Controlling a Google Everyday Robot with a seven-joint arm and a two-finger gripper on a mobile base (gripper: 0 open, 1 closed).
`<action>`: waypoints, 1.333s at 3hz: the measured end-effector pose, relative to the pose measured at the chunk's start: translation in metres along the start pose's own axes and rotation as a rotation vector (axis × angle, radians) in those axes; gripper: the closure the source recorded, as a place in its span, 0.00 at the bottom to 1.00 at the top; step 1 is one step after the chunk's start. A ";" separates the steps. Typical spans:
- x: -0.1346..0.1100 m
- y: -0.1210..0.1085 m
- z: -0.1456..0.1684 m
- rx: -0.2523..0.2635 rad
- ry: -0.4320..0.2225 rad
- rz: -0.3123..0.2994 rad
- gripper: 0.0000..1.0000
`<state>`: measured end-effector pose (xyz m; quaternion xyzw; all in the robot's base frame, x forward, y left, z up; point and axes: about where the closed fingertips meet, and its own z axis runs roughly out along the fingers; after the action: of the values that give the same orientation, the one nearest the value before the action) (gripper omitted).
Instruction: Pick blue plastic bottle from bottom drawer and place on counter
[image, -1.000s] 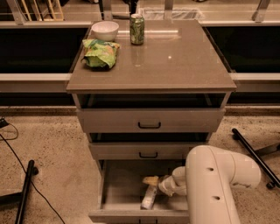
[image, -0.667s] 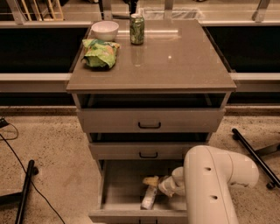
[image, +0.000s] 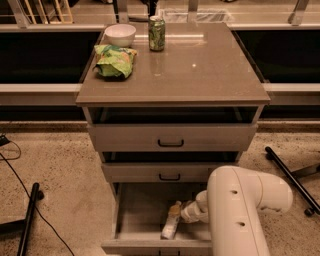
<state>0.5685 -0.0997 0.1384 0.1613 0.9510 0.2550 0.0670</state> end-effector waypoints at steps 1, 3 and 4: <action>0.000 -0.001 0.005 0.011 0.028 0.001 0.40; 0.001 -0.004 0.016 0.010 0.074 0.004 0.39; 0.000 -0.003 0.019 -0.001 0.085 -0.001 0.51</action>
Offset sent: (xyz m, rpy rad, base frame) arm 0.0042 0.0029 -0.0131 -0.0023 0.0741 0.0397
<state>0.5712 -0.0938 0.1206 0.1496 0.9530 0.2621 0.0266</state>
